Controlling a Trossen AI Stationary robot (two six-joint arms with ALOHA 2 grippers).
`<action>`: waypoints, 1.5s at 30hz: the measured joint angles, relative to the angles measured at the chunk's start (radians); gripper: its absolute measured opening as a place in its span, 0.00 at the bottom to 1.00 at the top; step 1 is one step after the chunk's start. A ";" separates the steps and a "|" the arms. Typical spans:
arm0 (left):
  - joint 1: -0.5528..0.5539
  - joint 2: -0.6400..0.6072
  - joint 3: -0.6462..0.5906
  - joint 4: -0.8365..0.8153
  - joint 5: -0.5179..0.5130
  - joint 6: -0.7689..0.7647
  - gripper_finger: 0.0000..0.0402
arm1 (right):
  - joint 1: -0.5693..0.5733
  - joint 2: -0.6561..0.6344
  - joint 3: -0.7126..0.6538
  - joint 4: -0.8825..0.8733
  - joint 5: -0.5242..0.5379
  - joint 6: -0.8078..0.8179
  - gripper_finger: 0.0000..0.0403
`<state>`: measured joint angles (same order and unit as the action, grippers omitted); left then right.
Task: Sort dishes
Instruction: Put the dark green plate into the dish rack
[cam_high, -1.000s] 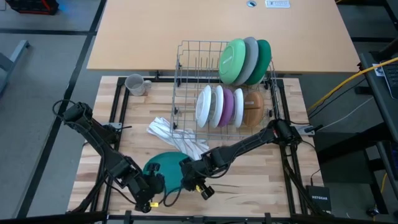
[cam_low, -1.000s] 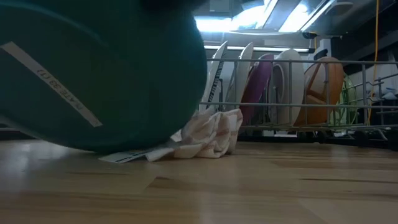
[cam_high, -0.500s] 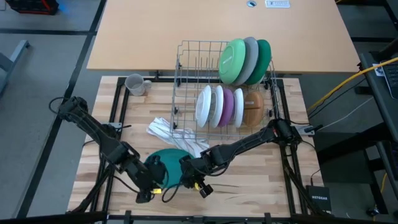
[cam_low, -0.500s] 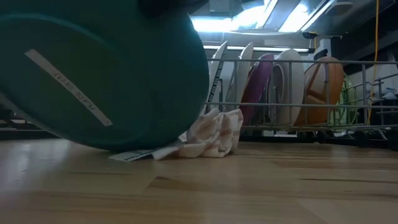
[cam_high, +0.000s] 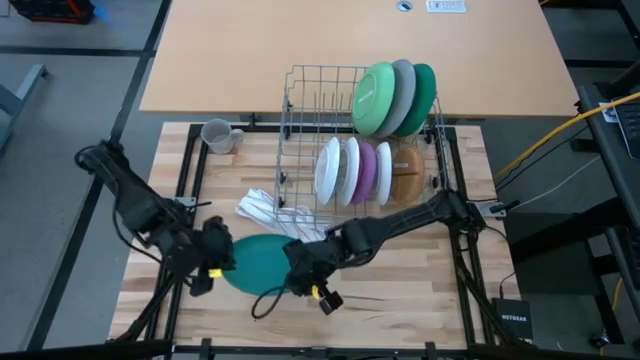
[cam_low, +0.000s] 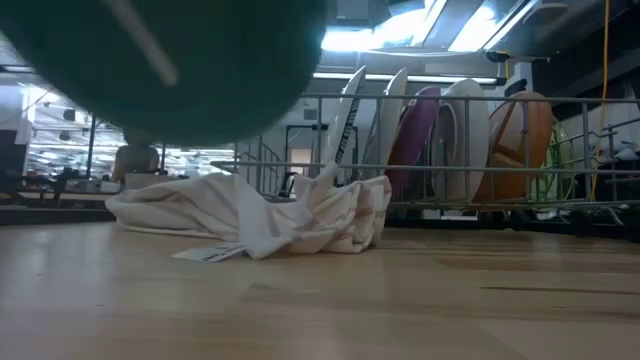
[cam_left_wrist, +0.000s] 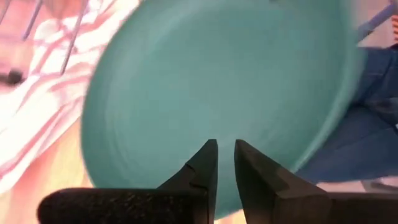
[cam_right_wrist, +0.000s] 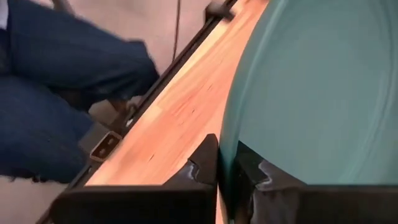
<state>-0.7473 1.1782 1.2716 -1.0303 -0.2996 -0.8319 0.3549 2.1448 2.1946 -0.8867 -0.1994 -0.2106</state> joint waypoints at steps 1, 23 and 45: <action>-0.014 -0.013 0.000 -0.028 -0.002 -0.028 0.11 | -0.007 0.000 0.035 -0.021 0.004 0.000 0.04; -0.199 -0.063 -0.003 -0.161 -0.265 -0.164 0.06 | -0.287 -0.209 0.161 -0.158 -0.051 0.105 0.02; -0.106 0.226 -0.005 -0.164 -0.741 -0.182 0.07 | -0.932 -0.252 0.160 0.272 -0.113 0.732 0.04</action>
<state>-0.8537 1.4042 1.2663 -1.1942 -1.0408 -1.0138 -0.5769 1.8931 2.3543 -0.6152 -0.3122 0.5214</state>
